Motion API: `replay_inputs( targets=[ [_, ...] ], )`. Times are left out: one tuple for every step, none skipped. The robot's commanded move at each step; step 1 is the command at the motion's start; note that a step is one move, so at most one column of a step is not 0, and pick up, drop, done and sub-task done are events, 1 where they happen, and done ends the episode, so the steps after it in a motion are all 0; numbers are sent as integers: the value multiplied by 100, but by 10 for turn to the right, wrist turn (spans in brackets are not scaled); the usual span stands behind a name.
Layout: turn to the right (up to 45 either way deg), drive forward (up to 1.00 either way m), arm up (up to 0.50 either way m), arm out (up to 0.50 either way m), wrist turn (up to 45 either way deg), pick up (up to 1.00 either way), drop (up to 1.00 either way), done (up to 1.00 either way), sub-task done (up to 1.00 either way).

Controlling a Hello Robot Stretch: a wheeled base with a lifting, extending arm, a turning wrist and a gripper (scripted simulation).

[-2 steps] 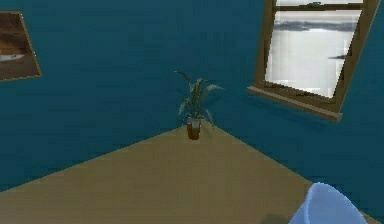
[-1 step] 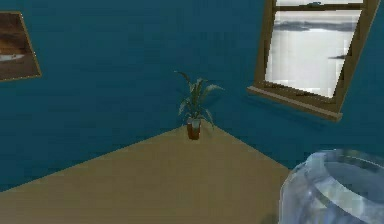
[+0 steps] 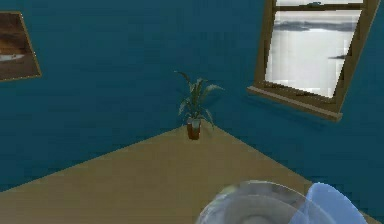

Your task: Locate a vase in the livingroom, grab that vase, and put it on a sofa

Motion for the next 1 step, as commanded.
replay_inputs(
  targets=[
    [0,0,0,-12,0,0,0,0,0]
  ],
)
